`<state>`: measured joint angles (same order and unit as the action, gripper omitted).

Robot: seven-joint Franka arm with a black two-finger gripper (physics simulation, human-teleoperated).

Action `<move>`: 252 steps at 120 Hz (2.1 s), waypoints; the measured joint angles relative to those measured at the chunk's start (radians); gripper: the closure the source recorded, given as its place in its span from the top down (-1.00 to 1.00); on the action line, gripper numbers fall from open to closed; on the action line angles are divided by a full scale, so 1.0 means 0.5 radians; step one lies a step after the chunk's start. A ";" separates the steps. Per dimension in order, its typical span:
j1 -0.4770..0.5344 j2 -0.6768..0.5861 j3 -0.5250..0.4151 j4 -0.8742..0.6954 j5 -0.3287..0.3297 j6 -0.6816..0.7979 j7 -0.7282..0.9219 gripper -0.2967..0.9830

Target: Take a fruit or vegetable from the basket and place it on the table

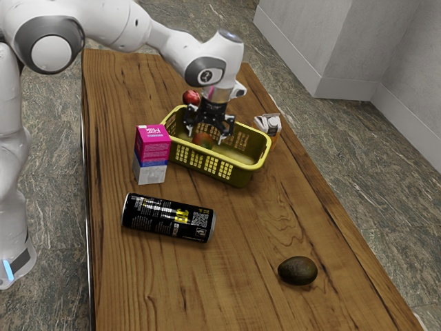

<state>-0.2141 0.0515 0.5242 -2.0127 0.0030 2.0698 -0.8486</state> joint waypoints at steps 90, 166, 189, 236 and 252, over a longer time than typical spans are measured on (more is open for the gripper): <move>-0.017 0.004 -0.001 -0.036 -0.022 0.035 0.035 -0.01; -0.173 -0.042 -0.028 0.589 -0.015 -0.408 0.065 -0.04; -0.482 0.086 -0.192 0.780 -0.034 -0.503 0.073 -0.04; -0.566 0.346 -0.552 1.074 -0.051 -0.592 0.084 -0.05; -0.586 0.358 -0.559 1.075 -0.059 -0.592 0.088 0.19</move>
<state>-0.5071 0.2307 0.2447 -1.4753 -0.0262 1.7736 -0.8048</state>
